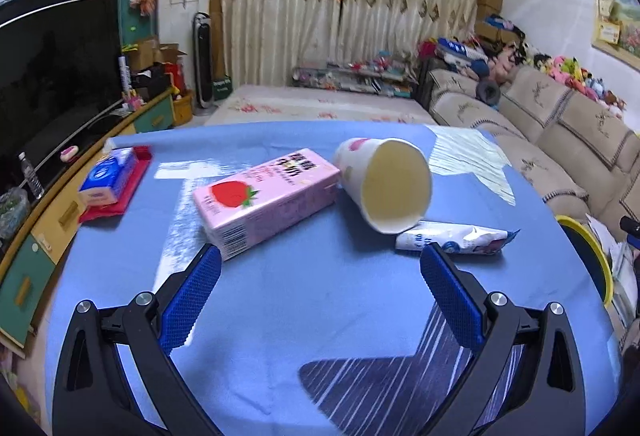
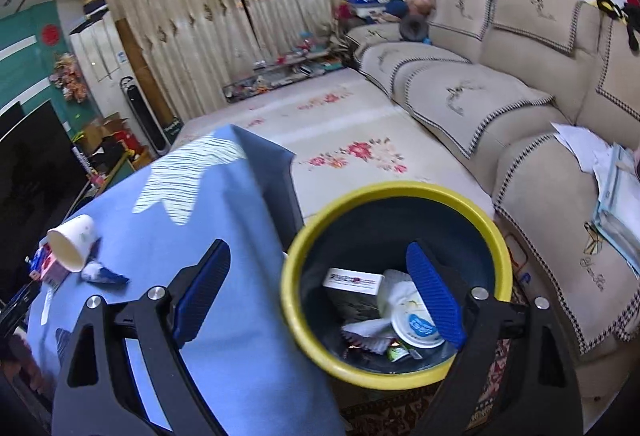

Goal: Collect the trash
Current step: 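Grasp the white paper cup with pink print using the left gripper, then carry the paper cup over the yellow bin and open the left gripper, then move both tools back over the table toward the white tube, then grasp the white tube with blue cap using the right gripper, then carry the white tube over the yellow bin and open the right gripper, then lower the left gripper onto the pink strawberry milk carton and grasp it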

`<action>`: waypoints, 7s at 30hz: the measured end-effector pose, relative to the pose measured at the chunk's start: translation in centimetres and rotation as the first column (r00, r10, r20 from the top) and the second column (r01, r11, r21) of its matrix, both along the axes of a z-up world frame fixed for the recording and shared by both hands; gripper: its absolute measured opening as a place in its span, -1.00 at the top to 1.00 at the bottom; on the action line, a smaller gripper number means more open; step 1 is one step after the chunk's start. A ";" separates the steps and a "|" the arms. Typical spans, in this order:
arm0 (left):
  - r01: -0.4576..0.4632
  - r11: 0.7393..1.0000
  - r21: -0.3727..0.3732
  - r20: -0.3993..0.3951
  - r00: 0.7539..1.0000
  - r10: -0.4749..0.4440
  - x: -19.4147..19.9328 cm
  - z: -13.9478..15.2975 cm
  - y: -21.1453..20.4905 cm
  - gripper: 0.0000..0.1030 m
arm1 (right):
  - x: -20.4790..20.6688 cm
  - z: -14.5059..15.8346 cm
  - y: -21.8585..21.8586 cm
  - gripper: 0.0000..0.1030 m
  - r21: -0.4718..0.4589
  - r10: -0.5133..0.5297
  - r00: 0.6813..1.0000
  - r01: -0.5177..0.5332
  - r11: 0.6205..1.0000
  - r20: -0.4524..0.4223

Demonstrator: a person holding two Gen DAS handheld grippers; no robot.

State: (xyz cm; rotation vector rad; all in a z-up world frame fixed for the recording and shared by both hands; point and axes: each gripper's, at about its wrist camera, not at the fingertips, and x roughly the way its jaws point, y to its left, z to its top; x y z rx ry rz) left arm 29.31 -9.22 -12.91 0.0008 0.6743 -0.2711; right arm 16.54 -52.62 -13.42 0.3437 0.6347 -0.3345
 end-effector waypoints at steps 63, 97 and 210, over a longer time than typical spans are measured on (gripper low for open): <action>0.614 0.785 0.078 -0.120 0.788 -0.604 -5.7 2.8 -37.2 0.93 | -8.6 -0.3 -8.8 -0.65 0.009 -0.175 0.984 0.175 0.985 0.023; 0.288 0.958 -0.005 0.054 0.956 -0.288 -5.2 6.2 -11.9 -0.65 | -4.3 -1.5 -4.4 -0.65 0.003 -0.036 0.998 0.037 0.999 -0.045; 0.072 0.997 0.013 -0.051 0.996 -0.071 3.3 1.3 6.0 -0.80 | 5.9 -6.3 -5.2 0.13 -0.057 0.011 0.967 -0.027 0.998 -0.255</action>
